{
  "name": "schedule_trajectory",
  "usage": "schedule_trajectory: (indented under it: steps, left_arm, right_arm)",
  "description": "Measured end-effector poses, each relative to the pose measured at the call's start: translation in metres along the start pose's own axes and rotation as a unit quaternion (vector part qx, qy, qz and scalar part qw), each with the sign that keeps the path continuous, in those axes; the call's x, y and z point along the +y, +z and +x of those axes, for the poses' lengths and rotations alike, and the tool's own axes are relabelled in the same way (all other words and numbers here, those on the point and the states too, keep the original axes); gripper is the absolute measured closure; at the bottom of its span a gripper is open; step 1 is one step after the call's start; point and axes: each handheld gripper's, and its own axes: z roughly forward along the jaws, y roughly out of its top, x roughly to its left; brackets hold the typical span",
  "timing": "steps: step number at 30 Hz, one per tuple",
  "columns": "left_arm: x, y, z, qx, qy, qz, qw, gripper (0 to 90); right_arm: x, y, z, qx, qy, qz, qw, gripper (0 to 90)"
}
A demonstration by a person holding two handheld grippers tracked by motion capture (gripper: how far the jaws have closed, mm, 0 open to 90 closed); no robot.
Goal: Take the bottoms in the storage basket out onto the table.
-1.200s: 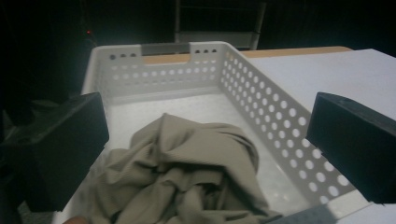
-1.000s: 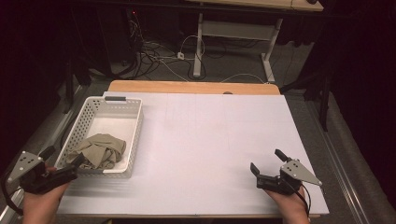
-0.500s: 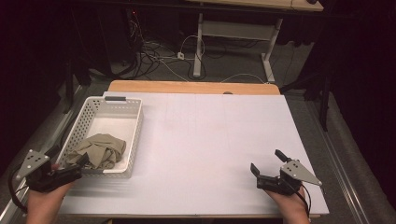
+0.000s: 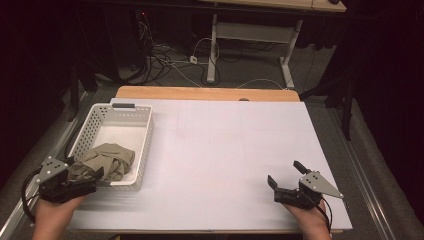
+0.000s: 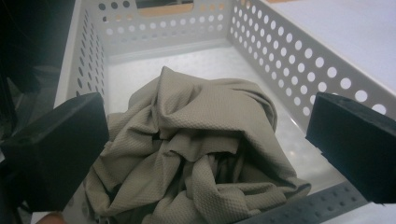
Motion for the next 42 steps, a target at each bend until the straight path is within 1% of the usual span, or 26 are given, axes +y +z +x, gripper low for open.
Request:
schedule_trajectory:
  steps: [4, 5, 6, 7, 8, 9, 12, 14, 15, 17, 18, 20, 21, 23, 25, 27, 29, 30, 31, 34, 36, 38, 39, 40, 41, 42]
  left_arm:
    - [0.001, 0.003, -0.001, 0.004, 0.011, 0.013, 0.9998, 0.0]
    - [0.002, 0.005, 0.000, 0.002, 0.025, 0.009, 0.9996, 0.0]
    - [0.002, 0.004, -0.002, 0.006, 0.013, 0.020, 0.9997, 0.0]
    - [0.004, 0.006, 0.000, 0.003, 0.025, 0.017, 0.9995, 0.0]
    - [0.005, 0.006, 0.001, 0.002, 0.022, 0.022, 0.9995, 0.0]
    - [0.006, 0.006, 0.000, 0.001, 0.006, 0.035, 0.9994, 0.0]
    - [0.014, 0.009, 0.004, -0.011, -0.011, 0.059, 0.9982, 0.0]
    - [0.020, 0.013, 0.007, -0.018, -0.024, 0.080, 0.9963, 0.0]
    - [0.024, 0.014, 0.008, -0.021, -0.027, 0.090, 0.9954, 0.0]
    - [0.032, 0.017, 0.007, -0.019, -0.021, 0.105, 0.9941, 0.0]
    - [0.036, 0.019, 0.007, -0.015, -0.017, 0.113, 0.9933, 0.0]
    - [0.043, 0.023, 0.007, -0.009, -0.007, 0.134, 0.9909, 0.0]
    - [0.045, 0.026, 0.008, -0.002, -0.002, 0.147, 0.9891, 0.0]
    - [0.048, 0.033, 0.009, 0.006, 0.006, 0.179, 0.9839, 0.0]
    - [0.049, 0.039, 0.010, 0.004, 0.006, 0.204, 0.9790, 0.0]
    - [0.050, 0.044, 0.011, 0.001, 0.002, 0.223, 0.9747, 0.0]
    - [0.051, 0.049, 0.010, 0.006, 0.011, 0.248, 0.9687, 0.0]
    - [0.052, 0.051, 0.009, 0.010, 0.016, 0.261, 0.9651, 0.0]
    - [0.053, 0.054, 0.008, 0.012, 0.023, 0.276, 0.9607, 0.0]
    - [0.058, 0.062, 0.004, 0.012, 0.033, 0.313, 0.9490, 0.0]
    - [0.062, 0.067, 0.001, 0.008, 0.037, 0.334, 0.9419, 0.0]
    - [0.063, 0.073, 0.000, 0.015, 0.046, 0.352, 0.9347, 0.0]
    - [0.062, 0.076, -0.001, 0.015, 0.047, 0.364, 0.9301, 0.0]
    - [0.062, 0.079, -0.002, 0.016, 0.049, 0.378, 0.9244, 0.0]
    - [0.063, 0.082, -0.002, 0.011, 0.047, 0.390, 0.9197, 0.0]
    - [0.064, 0.084, -0.002, 0.013, 0.045, 0.395, 0.9174, 0.0]
  right_arm:
    - [-0.001, 0.001, 0.000, -0.001, 0.003, 0.002, 1.0000, 0.0]
    - [0.000, 0.001, 0.000, -0.001, 0.003, 0.002, 1.0000, 0.0]
    - [0.000, 0.001, 0.000, -0.001, 0.001, -0.001, 1.0000, 0.0]
    - [0.000, 0.001, 0.000, -0.001, 0.001, -0.001, 1.0000, 0.0]
    - [0.000, 0.000, 0.001, -0.001, 0.002, -0.001, 1.0000, 0.0]
    - [0.000, 0.000, 0.001, -0.001, 0.002, -0.001, 1.0000, 0.0]
    - [0.000, -0.001, 0.000, -0.003, 0.004, -0.002, 1.0000, 0.0]
    - [0.000, 0.000, -0.001, -0.002, 0.004, -0.002, 1.0000, 0.0]
    - [0.000, 0.000, -0.002, -0.002, 0.004, -0.002, 1.0000, 0.0]
    - [0.000, -0.001, -0.003, -0.003, 0.005, -0.003, 1.0000, 0.0]
    - [0.000, -0.001, -0.003, -0.003, 0.005, -0.003, 1.0000, 0.0]
    - [0.000, -0.002, -0.004, -0.004, 0.007, -0.004, 1.0000, 0.0]
    - [0.000, -0.002, -0.004, -0.004, 0.007, -0.004, 1.0000, 0.0]
    - [0.000, -0.003, -0.003, -0.005, 0.006, -0.003, 1.0000, 0.0]
    - [0.001, -0.004, -0.002, -0.004, 0.005, -0.005, 1.0000, 0.0]
    - [0.001, -0.004, -0.002, -0.004, 0.003, -0.004, 1.0000, 0.0]
    - [0.000, -0.004, -0.002, -0.005, 0.003, -0.003, 1.0000, 0.0]
    - [0.000, -0.004, -0.002, -0.005, 0.003, -0.003, 1.0000, 0.0]
    - [0.000, -0.004, -0.003, -0.004, 0.003, -0.003, 1.0000, 0.0]
    - [0.000, -0.004, -0.003, -0.003, 0.004, -0.001, 1.0000, 0.0]
    - [0.000, -0.004, -0.003, -0.004, 0.005, 0.000, 1.0000, 0.0]
    - [0.000, -0.004, -0.003, -0.002, 0.005, -0.001, 1.0000, 0.0]
    - [0.000, -0.004, -0.003, -0.002, 0.005, -0.002, 1.0000, 0.0]
    - [0.000, -0.004, -0.003, -0.002, 0.005, -0.002, 1.0000, 0.0]
    - [0.000, -0.004, -0.002, -0.002, 0.005, -0.002, 1.0000, 0.0]
    - [0.000, -0.004, -0.002, -0.002, 0.005, -0.002, 1.0000, 0.0]
